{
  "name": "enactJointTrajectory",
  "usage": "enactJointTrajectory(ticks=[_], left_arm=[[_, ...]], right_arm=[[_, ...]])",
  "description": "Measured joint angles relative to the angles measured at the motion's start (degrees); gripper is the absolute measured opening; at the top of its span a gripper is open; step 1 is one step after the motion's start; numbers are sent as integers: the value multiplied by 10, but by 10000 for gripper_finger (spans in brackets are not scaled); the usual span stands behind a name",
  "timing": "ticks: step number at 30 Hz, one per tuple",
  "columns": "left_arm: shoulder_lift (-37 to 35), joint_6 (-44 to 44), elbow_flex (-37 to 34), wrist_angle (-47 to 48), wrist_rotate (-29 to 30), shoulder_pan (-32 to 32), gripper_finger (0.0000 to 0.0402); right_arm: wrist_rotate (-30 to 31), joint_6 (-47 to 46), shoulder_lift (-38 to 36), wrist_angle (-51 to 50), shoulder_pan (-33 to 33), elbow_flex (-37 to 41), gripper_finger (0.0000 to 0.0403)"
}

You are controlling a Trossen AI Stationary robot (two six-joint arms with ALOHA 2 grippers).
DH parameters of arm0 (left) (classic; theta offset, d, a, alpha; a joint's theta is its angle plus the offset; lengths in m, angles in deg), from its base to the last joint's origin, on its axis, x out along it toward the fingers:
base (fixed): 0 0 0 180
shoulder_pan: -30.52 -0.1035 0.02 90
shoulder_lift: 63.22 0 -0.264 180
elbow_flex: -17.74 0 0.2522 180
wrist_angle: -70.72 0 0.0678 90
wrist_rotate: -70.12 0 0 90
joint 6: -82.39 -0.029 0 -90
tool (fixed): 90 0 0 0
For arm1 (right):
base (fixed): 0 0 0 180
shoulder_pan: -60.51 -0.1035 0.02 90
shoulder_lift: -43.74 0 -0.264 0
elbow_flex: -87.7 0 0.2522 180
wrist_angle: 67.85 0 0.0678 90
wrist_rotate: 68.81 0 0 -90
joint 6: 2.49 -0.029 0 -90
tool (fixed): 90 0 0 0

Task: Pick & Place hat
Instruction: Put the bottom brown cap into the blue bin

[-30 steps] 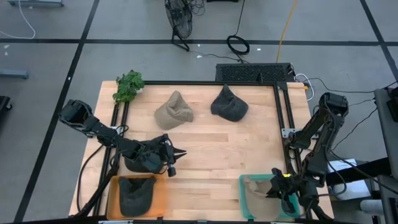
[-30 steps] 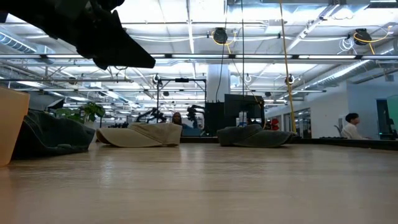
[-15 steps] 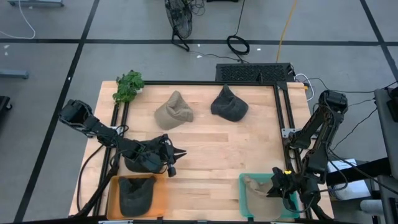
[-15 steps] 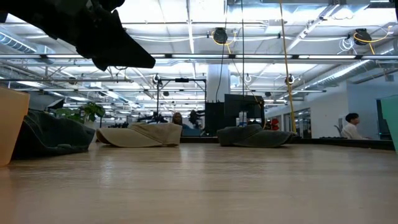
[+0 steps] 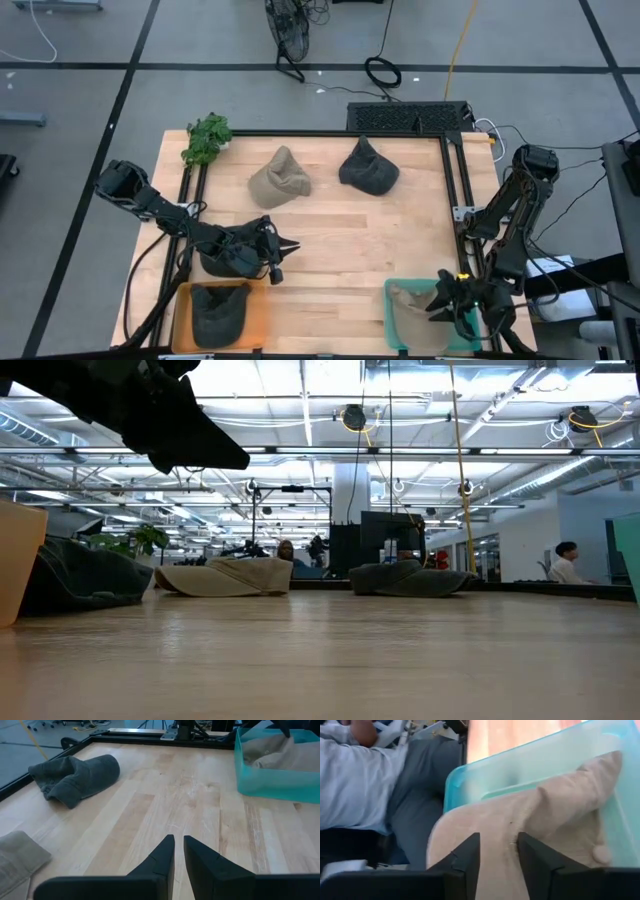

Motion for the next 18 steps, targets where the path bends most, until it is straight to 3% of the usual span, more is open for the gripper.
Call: enactJointTrajectory(ticks=[4,11,15,18], left_arm=[[0,0,0,0,0,0,51],[0,0,0,0,0,0,51],[0,0,0,0,0,0,51],[0,0,0,0,0,0,51]], right_arm=[[-15,21,0,53,0,0,123],[-10,169,0,170,4,0,119],[18,200,5,176,19,0,118],[-15,194,26,166,43,0,118]])
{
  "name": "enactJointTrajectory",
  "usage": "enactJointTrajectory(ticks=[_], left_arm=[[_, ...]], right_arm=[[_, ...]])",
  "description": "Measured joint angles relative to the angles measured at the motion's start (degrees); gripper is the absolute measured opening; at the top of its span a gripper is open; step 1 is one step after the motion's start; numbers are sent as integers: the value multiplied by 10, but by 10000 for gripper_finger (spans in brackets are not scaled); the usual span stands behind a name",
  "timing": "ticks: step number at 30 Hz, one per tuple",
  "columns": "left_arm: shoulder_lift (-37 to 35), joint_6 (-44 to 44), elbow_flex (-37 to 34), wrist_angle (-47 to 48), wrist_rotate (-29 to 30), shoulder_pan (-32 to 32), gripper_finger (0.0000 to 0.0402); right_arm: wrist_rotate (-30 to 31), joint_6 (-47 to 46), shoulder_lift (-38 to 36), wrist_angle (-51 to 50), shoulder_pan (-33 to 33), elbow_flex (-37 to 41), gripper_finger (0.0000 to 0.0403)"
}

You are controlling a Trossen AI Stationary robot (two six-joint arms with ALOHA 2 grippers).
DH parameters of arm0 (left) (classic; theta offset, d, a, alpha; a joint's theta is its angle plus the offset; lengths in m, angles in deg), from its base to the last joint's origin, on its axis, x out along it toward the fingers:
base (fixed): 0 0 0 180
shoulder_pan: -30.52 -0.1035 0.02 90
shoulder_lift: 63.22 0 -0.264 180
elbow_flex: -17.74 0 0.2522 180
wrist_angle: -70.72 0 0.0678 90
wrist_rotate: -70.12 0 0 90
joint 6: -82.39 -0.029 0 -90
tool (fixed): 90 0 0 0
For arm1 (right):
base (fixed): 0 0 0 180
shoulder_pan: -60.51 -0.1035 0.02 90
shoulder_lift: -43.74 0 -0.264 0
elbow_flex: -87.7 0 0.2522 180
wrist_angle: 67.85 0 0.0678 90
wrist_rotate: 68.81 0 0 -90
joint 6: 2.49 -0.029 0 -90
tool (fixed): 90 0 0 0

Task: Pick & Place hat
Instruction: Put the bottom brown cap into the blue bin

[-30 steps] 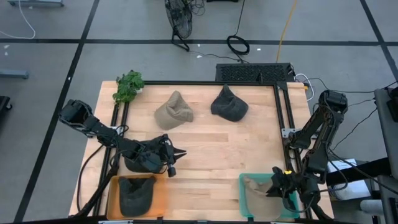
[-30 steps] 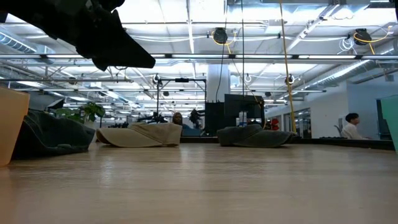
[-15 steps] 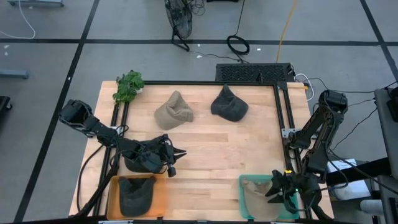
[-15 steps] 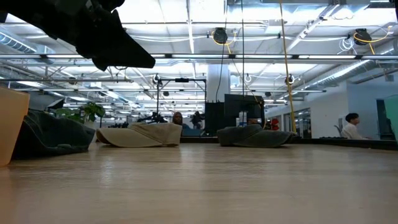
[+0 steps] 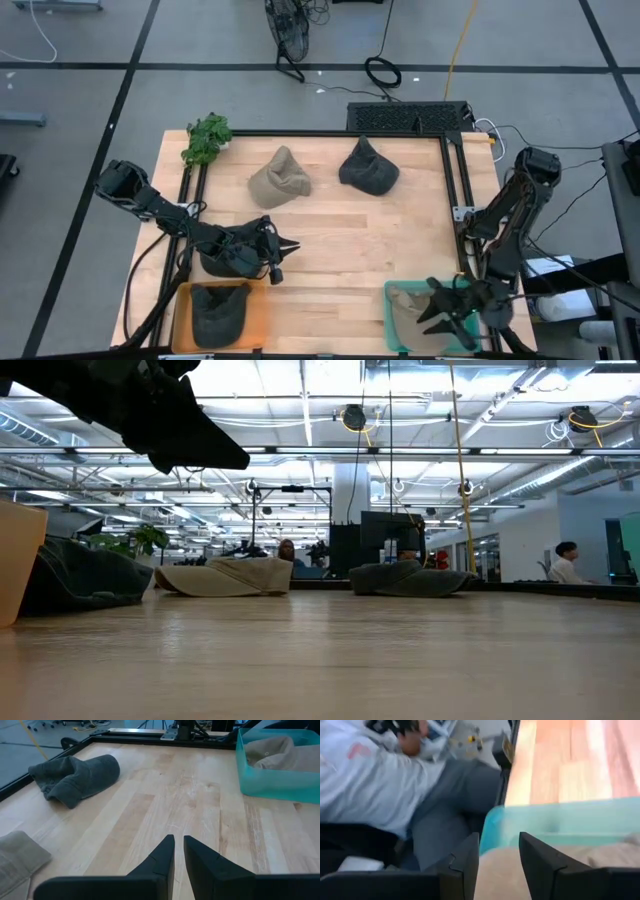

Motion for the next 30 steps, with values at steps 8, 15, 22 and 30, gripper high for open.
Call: enactJointTrajectory(ticks=[8,15,22,30], left_arm=[[0,-1,0,0,0,0,51],[0,-11,0,0,1,-17,51],[0,-20,0,0,1,-36,51],[0,-21,0,0,-25,-47,51]], right_arm=[[-127,-35,76,57,53,0,118],[-147,-107,115,88,43,0,118],[-132,-181,137,75,30,0,118],[-131,-186,141,75,30,0,118]])
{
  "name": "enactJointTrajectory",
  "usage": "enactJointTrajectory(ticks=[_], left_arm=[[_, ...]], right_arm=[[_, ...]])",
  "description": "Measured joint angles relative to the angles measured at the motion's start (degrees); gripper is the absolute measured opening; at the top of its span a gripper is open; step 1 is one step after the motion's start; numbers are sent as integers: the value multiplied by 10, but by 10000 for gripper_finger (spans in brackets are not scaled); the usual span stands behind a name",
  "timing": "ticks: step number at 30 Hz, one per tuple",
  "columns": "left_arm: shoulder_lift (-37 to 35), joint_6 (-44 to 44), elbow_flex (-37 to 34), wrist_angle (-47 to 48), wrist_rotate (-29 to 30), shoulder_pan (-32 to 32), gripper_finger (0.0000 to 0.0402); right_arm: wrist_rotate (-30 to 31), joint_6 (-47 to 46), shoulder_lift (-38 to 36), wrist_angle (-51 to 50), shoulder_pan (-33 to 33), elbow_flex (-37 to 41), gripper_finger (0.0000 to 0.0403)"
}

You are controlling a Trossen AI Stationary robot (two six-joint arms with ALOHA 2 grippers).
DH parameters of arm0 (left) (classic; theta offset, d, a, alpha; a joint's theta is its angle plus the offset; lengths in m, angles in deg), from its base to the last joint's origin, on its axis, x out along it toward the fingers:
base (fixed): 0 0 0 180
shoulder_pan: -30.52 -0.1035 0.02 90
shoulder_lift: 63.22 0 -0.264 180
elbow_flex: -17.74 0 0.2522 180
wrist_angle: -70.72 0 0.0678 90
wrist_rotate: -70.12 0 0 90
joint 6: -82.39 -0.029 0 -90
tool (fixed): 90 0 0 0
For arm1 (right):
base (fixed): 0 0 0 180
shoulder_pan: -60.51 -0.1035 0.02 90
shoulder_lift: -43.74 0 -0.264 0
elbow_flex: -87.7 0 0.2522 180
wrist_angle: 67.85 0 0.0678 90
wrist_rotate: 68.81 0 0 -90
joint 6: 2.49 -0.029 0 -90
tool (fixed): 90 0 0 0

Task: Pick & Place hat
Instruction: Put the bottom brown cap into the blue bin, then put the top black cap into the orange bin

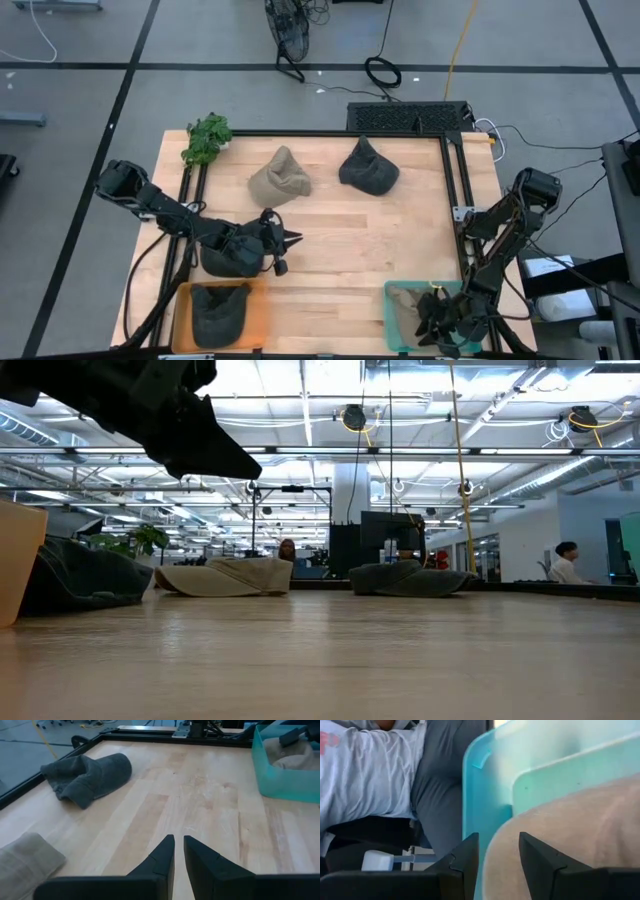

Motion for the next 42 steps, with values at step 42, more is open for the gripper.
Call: enactJointTrajectory(ticks=[42], left_arm=[[-18,-234,0,-288,0,-40,51]], right_arm=[[102,675,-79,108,573,0,91]])
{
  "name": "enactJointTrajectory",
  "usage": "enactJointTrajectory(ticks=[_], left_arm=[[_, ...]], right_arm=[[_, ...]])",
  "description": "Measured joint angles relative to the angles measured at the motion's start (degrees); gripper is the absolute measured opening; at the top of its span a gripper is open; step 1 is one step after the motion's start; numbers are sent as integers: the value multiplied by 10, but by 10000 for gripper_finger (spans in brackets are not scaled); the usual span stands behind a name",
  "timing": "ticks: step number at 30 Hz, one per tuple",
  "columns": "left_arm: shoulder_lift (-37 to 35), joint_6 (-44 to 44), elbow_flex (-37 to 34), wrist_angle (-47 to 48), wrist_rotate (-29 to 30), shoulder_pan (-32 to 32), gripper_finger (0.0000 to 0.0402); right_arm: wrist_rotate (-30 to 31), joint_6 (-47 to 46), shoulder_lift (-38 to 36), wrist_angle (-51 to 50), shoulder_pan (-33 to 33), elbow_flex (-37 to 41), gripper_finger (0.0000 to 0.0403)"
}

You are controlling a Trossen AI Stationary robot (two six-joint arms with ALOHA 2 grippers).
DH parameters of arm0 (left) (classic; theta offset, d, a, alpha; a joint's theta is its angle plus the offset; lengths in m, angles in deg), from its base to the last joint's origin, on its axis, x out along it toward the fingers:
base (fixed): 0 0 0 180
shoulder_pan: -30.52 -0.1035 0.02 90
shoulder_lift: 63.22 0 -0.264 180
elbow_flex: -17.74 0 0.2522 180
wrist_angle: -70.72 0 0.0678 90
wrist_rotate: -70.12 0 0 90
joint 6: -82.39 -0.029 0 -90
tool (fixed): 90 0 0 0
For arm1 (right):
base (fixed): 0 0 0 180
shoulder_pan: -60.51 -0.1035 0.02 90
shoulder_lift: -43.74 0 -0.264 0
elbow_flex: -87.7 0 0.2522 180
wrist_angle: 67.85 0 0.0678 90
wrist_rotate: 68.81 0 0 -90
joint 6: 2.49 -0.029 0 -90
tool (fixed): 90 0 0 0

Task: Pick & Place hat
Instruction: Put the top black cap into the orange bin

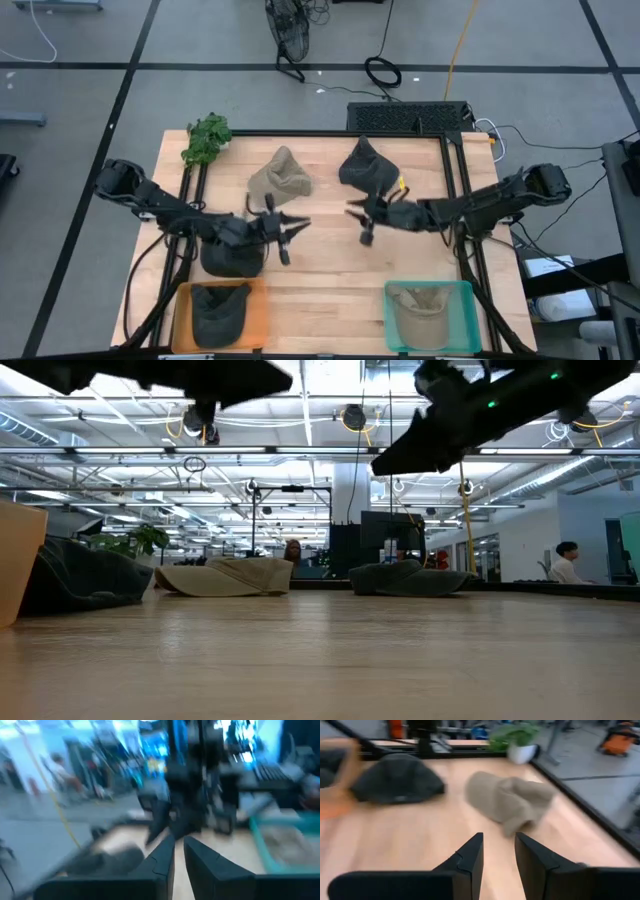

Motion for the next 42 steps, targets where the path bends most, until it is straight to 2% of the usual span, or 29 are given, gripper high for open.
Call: enactJointTrajectory(ticks=[5,10,13,16,20,24,29,38,42], left_arm=[[0,-25,0,-48,0,-49,51],[5,14,0,-5,0,-94,51],[6,28,0,42,0,-113,51],[6,28,0,53,0,-124,51],[6,29,0,51,0,-133,51],[6,30,0,52,0,-135,51],[6,30,0,52,0,-135,51],[6,30,0,52,0,-135,51],[6,30,0,52,0,-135,51]], right_arm=[[-1,11,0,-18,36,0,91],[-1,1,0,-8,38,23,89],[-1,32,0,24,38,58,87],[1,98,1,89,46,101,86],[1,149,0,242,73,146,85],[-15,132,0,353,89,185,84],[-31,129,0,429,94,219,84],[-31,98,0,434,93,240,84],[-32,39,0,427,93,240,82]])
